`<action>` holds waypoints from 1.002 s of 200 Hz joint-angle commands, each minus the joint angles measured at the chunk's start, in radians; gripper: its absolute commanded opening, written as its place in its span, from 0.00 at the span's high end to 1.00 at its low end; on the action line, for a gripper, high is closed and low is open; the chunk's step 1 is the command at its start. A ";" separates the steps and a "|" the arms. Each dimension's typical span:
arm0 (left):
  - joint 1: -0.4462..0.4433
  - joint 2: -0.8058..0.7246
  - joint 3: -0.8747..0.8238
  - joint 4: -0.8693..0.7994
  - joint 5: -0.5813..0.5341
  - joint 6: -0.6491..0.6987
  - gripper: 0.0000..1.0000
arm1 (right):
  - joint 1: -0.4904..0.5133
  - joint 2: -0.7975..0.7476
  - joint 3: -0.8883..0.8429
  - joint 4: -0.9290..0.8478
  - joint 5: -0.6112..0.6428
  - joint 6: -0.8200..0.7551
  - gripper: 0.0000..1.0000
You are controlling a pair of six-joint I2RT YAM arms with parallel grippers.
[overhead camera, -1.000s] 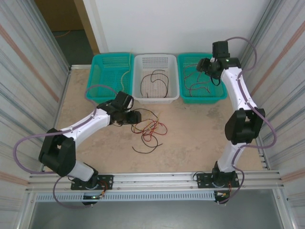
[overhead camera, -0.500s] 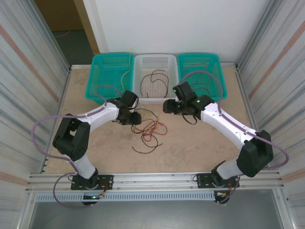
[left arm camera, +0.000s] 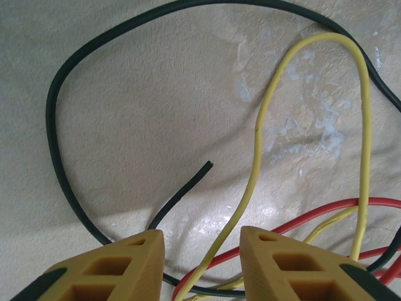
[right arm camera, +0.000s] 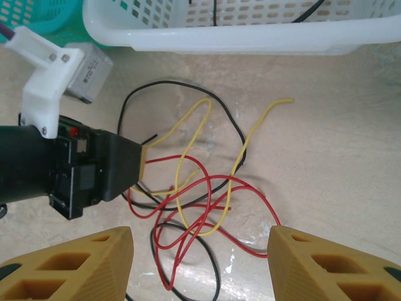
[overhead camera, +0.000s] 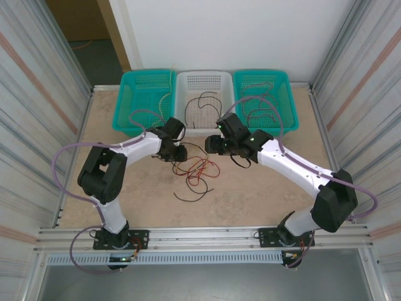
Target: Untangle the cables
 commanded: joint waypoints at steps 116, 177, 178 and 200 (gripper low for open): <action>-0.111 -0.291 0.042 -0.018 -0.114 0.078 1.00 | 0.022 -0.023 0.031 0.009 0.051 -0.004 0.41; -0.113 -0.544 0.016 0.002 0.062 0.066 1.00 | 0.078 -0.047 0.050 0.062 0.013 -0.052 0.33; -0.113 -0.548 0.016 0.004 0.066 0.066 1.00 | 0.079 -0.047 0.051 0.063 0.013 -0.054 0.33; -0.113 -0.615 0.014 0.022 0.129 0.062 1.00 | 0.105 -0.021 0.087 0.056 0.012 -0.082 0.30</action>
